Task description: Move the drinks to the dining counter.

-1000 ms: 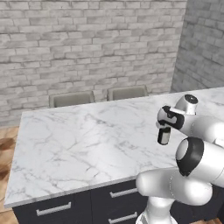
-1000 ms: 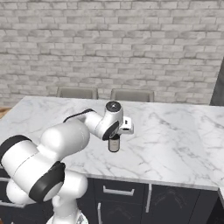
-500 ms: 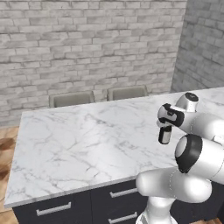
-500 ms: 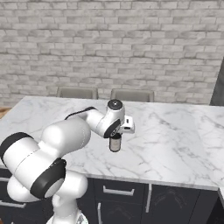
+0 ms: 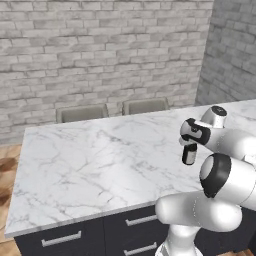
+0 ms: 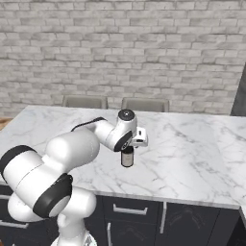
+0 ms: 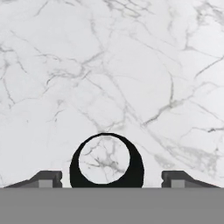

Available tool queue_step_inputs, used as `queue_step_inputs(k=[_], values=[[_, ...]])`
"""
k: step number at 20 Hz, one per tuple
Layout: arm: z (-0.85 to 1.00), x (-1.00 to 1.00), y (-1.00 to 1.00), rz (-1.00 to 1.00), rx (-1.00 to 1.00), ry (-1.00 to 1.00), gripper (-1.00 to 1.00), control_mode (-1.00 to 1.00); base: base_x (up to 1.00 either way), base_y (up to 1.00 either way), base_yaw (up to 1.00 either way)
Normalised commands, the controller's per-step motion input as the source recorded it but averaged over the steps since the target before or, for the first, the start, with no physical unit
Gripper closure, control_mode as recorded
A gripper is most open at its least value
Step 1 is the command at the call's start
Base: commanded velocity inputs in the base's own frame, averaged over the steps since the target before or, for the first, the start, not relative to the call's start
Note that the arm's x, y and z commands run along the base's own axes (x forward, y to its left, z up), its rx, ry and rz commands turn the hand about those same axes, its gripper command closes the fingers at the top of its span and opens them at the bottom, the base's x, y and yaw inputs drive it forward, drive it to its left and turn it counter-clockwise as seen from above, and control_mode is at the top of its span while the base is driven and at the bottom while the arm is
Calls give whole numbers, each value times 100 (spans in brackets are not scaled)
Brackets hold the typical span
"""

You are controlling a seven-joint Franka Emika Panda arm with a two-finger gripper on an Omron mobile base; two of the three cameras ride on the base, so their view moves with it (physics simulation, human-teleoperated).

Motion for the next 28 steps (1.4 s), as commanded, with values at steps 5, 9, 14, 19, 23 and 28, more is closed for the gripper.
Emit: queue_step_inputs(k=[5, 9, 14, 19, 23, 28], values=[[0, -4, 0, 0, 0, 0, -100, -100, 0, 0, 0], [0, -31, 0, 0, 0, 0, -100, -100, 0, 0, 0], [8, -65, 0, 0, 0, -3, -100, -100, 0, 0, 0], [19, -67, 8, 0, 0, -2, -100, -100, 0, 0, 0], [30, -87, 47, 0, 0, 0, -100, -100, 0, 0, 0], [46, -89, 67, -3, -2, 0, -100, -100, 0, 0, 0]])
